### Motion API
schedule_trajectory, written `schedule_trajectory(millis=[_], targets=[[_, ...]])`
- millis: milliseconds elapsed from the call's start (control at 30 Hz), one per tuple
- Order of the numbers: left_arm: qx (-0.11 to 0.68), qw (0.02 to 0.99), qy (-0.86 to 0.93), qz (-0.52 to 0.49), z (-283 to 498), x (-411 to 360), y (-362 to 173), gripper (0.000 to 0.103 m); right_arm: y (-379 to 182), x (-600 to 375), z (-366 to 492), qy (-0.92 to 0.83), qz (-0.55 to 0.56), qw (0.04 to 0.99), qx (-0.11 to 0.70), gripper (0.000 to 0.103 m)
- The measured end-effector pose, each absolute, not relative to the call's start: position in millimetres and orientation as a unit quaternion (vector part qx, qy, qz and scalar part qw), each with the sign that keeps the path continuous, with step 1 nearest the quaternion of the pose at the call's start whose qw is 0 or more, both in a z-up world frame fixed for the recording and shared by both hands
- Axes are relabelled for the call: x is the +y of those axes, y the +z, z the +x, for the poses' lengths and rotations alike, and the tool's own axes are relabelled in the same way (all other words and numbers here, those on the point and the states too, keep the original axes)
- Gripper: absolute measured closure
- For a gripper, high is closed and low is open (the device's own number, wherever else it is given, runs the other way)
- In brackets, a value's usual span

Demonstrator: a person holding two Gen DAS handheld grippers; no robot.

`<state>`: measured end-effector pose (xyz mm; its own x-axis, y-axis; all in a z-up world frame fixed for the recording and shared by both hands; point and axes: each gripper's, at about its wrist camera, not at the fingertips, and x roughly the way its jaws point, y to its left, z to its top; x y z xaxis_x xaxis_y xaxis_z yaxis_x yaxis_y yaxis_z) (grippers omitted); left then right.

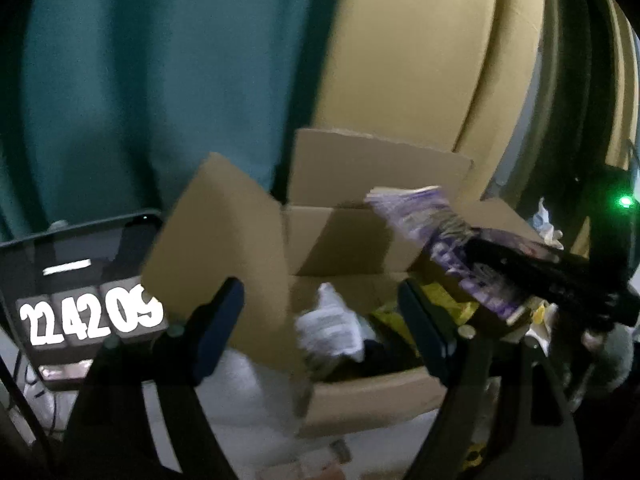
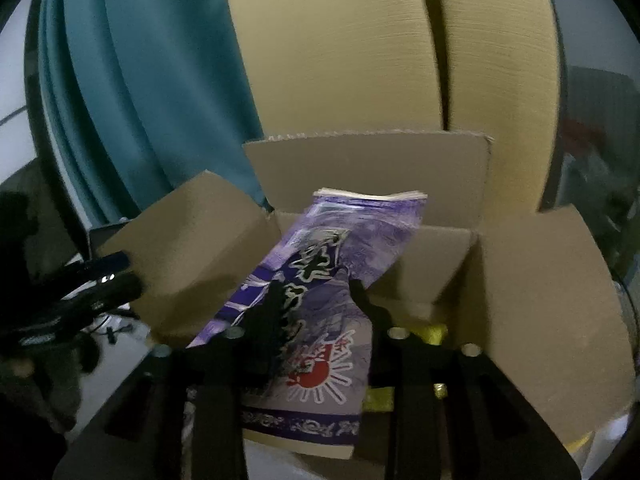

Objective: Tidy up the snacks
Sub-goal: 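Lift the purple bag into the cardboard box and release it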

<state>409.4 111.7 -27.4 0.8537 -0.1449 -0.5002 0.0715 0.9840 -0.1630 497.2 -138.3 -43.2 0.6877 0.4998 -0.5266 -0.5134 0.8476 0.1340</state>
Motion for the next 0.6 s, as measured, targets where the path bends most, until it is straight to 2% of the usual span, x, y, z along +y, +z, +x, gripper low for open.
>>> schedule_trajectory(millis=[67,100,600], targets=[[0.263,0.961,-0.042,-0.072,401,121,-29,0.022,-45,-127,498,0.275,-0.023,0.919,0.281,0.044],[0.263,0.961,-0.040,-0.075,398,124,-30,0.022,-44,-124,498,0.272,-0.026,0.920,0.282,0.041],[0.250,0.963,-0.045,-0.090,328,133,-27,0.020,-19,-140,428,0.252,-0.047,0.927,0.275,0.040]])
